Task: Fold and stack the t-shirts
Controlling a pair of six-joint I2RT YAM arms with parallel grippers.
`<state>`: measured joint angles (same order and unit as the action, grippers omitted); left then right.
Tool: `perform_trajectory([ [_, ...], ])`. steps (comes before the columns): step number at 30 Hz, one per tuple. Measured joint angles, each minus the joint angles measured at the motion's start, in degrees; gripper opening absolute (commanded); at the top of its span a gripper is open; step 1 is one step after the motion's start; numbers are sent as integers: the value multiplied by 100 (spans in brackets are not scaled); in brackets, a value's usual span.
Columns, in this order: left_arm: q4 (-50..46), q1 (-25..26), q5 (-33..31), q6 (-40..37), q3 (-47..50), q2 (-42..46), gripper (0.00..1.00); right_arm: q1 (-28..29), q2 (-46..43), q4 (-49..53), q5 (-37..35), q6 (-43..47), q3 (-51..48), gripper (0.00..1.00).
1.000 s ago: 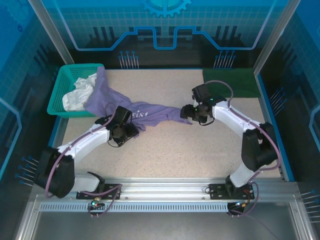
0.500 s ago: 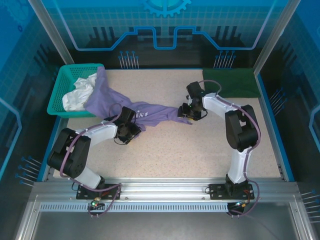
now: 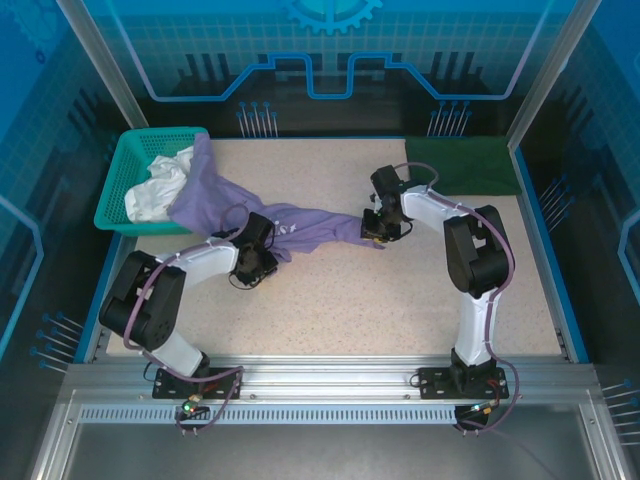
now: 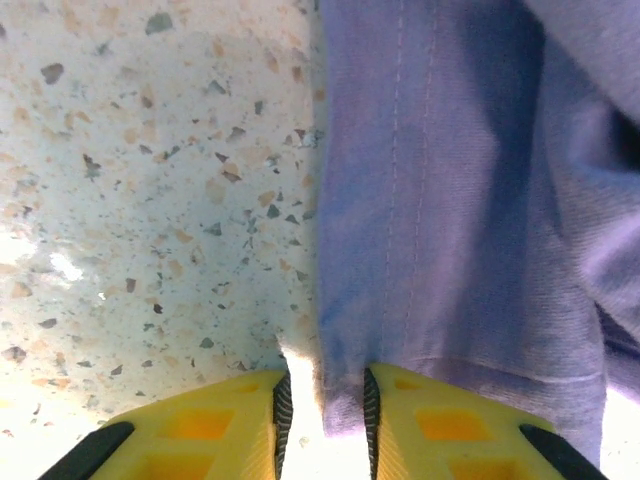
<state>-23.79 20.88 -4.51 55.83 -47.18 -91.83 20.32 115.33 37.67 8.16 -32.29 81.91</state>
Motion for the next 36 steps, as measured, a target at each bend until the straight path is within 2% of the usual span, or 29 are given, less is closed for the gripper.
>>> perform_trajectory([
  [4, -210, 0, -24, -146, -175, -127, 21, 0, 0, -15, 28, 0, 0, 17],
  [9, -636, 2, -103, -382, -557, -398, 1, 0, 0, -52, 96, -2, -11, 13],
  [15, -557, 39, -302, -533, -804, -601, 0, -2, 0, -138, 142, -15, -66, 0],
  [19, -247, 33, -525, -699, -859, -549, 0, -13, -55, -321, 140, -24, -260, 0],
  [22, -358, 33, -660, -935, -1128, -138, 0, -31, -334, -295, 87, -44, -433, 0],
  [26, -673, -131, -614, -1172, -2479, 378, 0, -278, -1003, -94, 70, -138, -57, 0],
  [32, -879, -332, -476, -1655, -5311, 544, 0, -658, -1832, 138, -177, -122, 1871, 0],
  [36, -1001, -321, -354, -1893, -6089, 1078, 0, -789, -2793, 205, -352, -63, 2225, 0],
])
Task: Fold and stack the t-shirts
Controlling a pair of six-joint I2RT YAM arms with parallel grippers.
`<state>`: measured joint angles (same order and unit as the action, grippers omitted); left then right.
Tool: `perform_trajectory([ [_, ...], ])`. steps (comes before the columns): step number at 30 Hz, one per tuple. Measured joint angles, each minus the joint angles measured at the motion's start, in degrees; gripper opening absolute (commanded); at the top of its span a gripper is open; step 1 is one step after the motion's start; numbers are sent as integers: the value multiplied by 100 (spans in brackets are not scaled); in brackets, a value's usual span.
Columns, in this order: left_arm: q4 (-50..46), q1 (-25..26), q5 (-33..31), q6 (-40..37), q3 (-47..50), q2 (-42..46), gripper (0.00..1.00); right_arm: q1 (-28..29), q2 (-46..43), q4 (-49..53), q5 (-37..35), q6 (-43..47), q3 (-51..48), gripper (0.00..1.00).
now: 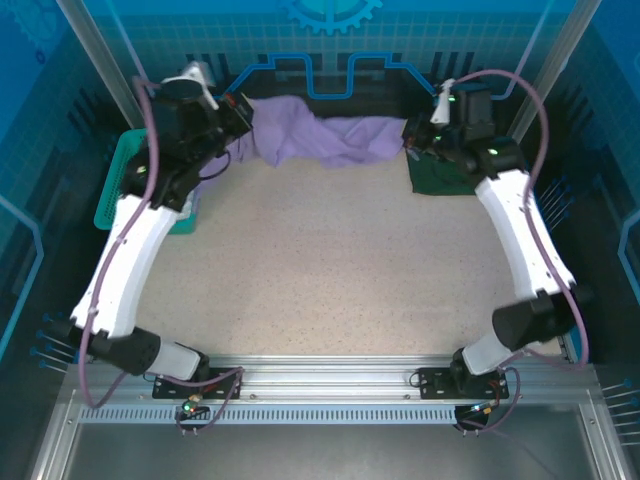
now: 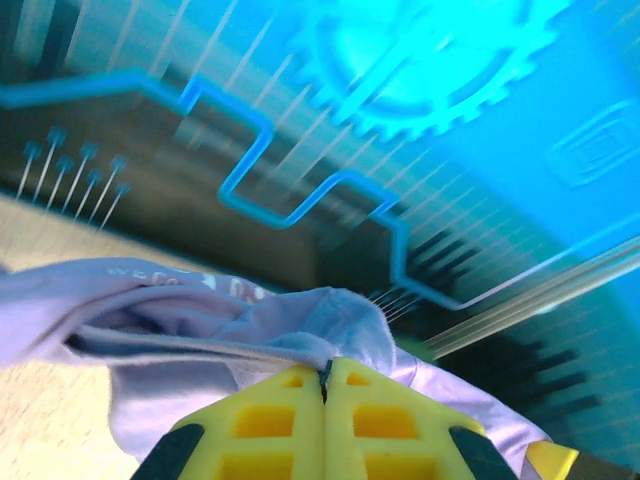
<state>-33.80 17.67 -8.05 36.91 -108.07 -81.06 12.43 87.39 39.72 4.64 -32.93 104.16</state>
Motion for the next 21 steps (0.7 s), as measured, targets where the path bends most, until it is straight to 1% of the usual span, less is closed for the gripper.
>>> perform_trajectory([
  [3, -87, 0, 46, -111, -98, 562, 0, -63, -717, 81, -149, 83, -74, 0],
  [8, -267, 0, 258, -107, -98, 1237, 0, -140, -1685, 142, -302, 105, -621, 0],
  [15, -669, 2, 439, -107, -389, 1373, 0, -162, -2085, 387, -450, 127, -671, 0],
  [21, -885, 0, 385, -157, -400, 1493, 0, -162, -2304, 557, -599, 223, -667, 0],
])
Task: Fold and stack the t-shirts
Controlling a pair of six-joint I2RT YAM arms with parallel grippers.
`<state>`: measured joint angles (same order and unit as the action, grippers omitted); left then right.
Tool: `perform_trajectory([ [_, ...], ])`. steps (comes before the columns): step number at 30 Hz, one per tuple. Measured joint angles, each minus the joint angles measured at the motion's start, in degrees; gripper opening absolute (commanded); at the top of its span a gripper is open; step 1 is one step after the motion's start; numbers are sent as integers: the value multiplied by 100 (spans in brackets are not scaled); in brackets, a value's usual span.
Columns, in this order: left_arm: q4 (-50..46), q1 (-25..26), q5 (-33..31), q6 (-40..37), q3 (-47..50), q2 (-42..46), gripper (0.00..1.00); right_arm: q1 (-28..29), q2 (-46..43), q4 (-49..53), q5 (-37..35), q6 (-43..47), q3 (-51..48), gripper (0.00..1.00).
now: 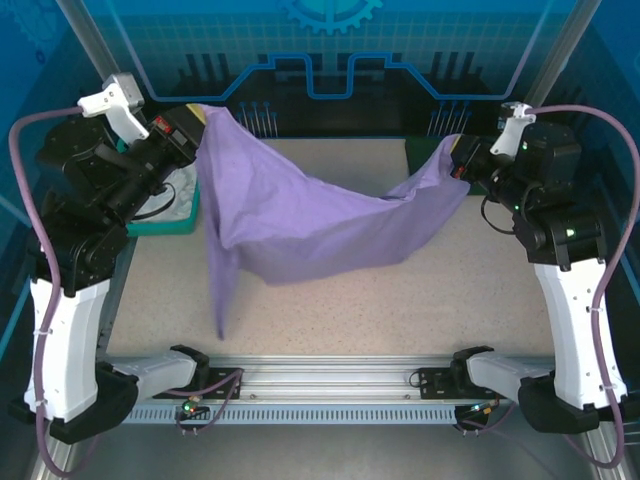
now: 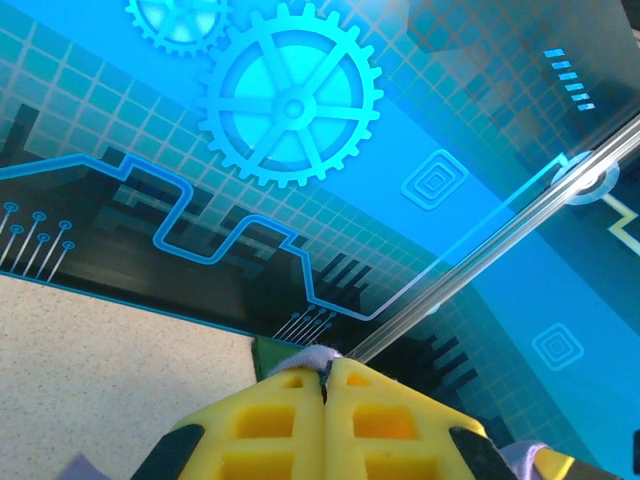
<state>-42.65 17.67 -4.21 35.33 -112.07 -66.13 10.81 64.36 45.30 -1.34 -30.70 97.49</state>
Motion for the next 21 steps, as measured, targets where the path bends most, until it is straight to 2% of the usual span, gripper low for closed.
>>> perform_trajectory([
  [7, -42, 0, -260, -162, 328, 116, 0, 0, 83, 55, -149, 35, -7, 0],
  [12, 76, -234, -295, -229, 404, -452, 0, -20, 750, -96, -166, 31, 46, 0],
  [17, 293, -761, 15, -94, -39, -1875, 0, -127, 2398, -190, -166, 28, 977, 0],
  [19, 291, -920, 212, -72, -564, -2638, 0, -195, 3128, -138, -157, 22, 1644, 0],
  [21, 168, -1051, 433, -59, -1550, -3541, 0, -297, 3954, -28, -118, -15, 2629, 0],
])
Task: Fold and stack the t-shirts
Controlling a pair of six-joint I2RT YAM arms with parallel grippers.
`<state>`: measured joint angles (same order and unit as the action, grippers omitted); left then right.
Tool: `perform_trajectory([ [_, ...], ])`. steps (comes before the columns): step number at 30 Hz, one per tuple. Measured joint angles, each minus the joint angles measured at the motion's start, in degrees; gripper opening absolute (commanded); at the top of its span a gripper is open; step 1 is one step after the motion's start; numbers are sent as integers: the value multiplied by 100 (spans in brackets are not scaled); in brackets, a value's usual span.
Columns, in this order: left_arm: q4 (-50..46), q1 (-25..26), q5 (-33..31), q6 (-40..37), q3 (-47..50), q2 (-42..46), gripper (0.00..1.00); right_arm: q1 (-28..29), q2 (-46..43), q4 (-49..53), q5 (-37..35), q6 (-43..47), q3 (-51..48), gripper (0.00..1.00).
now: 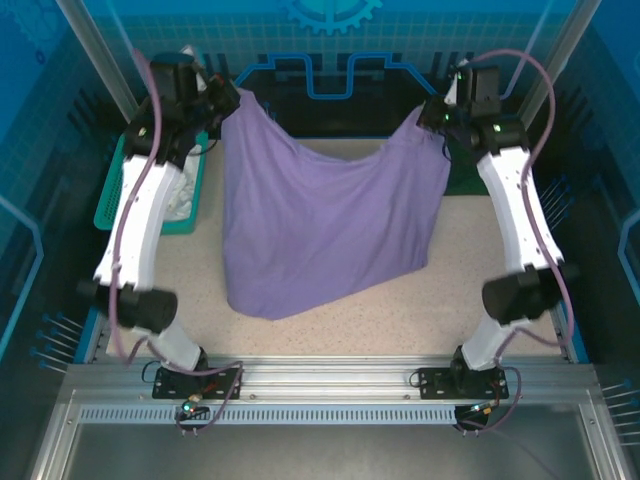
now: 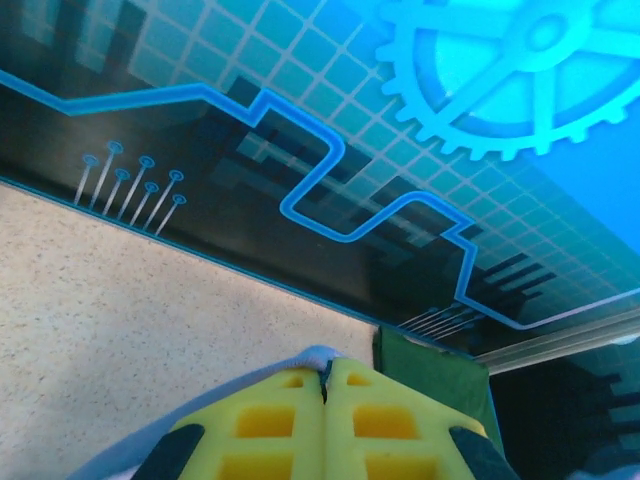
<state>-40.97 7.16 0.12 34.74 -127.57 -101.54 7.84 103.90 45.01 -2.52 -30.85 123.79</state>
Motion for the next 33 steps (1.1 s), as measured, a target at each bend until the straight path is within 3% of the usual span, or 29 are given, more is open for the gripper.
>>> perform_trajectory([
  [3, -203, -162, 345, 2, -2076, -1405, 0, -210, 1462, 474, 149, -85, 2369, 0],
  [5, 20, -264, 566, 4, -2391, -1617, 0, -343, 2251, 669, 225, -129, 3926, 0],
  [7, 103, -339, 702, 0, -2406, -1506, 0, -426, 2387, 791, 295, -153, 4439, 0],
  [9, 157, -378, 841, -4, -2404, -1285, 0, -463, 2013, 734, 352, -149, 4148, 0],
  [13, 623, -389, 1283, 2, -1335, 2, 0, -426, 127, 238, 485, -79, 1759, 0],
  [18, 1670, -378, 1628, 72, 2046, 2741, 0, -334, -2557, -603, 562, 72, -1499, 0],
  [22, 1882, -378, 1657, 125, 4771, 4660, 0, -114, -4363, -988, 750, 184, -4013, 0],
  [25, 1519, -378, 1635, 188, 6249, 5504, 0, 9, -5042, -940, 905, 203, -5445, 0],
  [27, 1193, -378, 1580, 299, 6999, 5880, 6, 42, -5292, -817, 973, 208, -6273, 0],
  [30, 452, -378, 1357, 509, 8046, 6634, 4, 48, -5567, -492, 1032, 221, -7396, 0],
  [32, -280, -378, 1012, 651, 8367, 7246, 27, 48, -5772, -260, 1121, 195, -7923, 0],
  [33, -555, -378, 837, 732, 8378, 7449, 29, 48, -5853, -201, 1198, 168, -8087, 0],
])
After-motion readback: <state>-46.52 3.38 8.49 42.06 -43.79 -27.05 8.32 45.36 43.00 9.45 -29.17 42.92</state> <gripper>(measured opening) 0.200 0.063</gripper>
